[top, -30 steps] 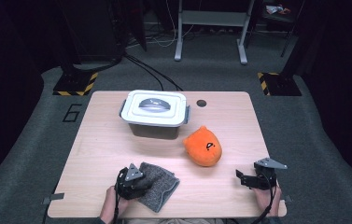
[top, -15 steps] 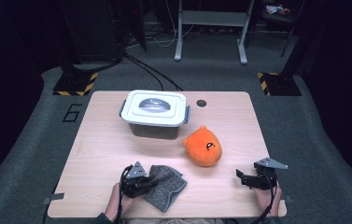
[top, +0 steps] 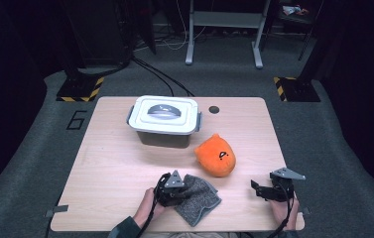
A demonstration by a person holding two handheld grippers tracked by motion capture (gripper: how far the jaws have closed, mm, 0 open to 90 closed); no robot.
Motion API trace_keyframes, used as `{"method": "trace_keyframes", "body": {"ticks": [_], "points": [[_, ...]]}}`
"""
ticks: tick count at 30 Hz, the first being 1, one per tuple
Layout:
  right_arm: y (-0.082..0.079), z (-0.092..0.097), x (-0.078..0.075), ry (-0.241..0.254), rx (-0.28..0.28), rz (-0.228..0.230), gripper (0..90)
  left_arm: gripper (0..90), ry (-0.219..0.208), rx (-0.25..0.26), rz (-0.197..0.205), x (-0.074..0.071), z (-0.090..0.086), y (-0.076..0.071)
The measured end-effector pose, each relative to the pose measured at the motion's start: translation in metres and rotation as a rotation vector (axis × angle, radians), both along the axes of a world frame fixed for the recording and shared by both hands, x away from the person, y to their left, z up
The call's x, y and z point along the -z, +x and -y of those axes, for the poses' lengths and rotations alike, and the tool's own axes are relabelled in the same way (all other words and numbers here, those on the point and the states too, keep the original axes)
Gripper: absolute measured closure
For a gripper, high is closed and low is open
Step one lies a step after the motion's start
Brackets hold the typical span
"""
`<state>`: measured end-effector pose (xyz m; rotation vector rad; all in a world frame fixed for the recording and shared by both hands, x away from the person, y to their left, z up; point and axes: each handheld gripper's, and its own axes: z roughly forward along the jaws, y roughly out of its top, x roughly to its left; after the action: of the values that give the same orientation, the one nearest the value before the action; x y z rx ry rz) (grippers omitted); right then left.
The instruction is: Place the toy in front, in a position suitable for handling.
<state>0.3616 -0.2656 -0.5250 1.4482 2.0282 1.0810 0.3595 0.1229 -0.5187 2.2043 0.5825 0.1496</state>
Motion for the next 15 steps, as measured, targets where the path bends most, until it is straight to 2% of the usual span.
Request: {"method": "trace_keyframes", "body": {"ticks": [3, 7, 9, 11, 12, 13, 14, 15], "points": [[0.000, 0.000, 0.000, -0.002, 0.000, 0.001, 10.6, 56.9, -0.011, 0.005, -0.014, -0.001, -0.002, 0.001], [0.000, -0.001, 0.000, -0.006, -0.001, 0.001, 10.6, 36.1, -0.029, -0.019, -0.005, -0.007, -0.011, -0.001], [0.000, -0.001, 0.000, -0.008, -0.001, 0.004, 10.6, 29.4, -0.030, -0.031, 0.002, -0.009, -0.014, -0.002], [-0.001, -0.001, 0.000, -0.003, 0.003, 0.002, 10.6, 26.6, -0.038, -0.045, 0.012, -0.012, -0.019, -0.002], [-0.001, -0.001, 0.000, -0.005, -0.003, 0.003, 10.4, 23.3, -0.045, -0.073, 0.023, -0.015, -0.028, -0.003], [-0.001, -0.001, 0.000, -0.006, -0.009, 0.001, 10.1, 21.4, -0.045, -0.073, 0.023, -0.015, -0.028, -0.003], [-0.001, -0.001, -0.001, -0.004, -0.013, -0.002, 9.1, 20.0, -0.048, -0.106, 0.038, -0.017, -0.038, -0.003], [-0.001, -0.001, -0.001, -0.004, -0.013, -0.002, 9.1, 18.0, -0.048, -0.106, 0.038, -0.017, -0.038, -0.003]]}}
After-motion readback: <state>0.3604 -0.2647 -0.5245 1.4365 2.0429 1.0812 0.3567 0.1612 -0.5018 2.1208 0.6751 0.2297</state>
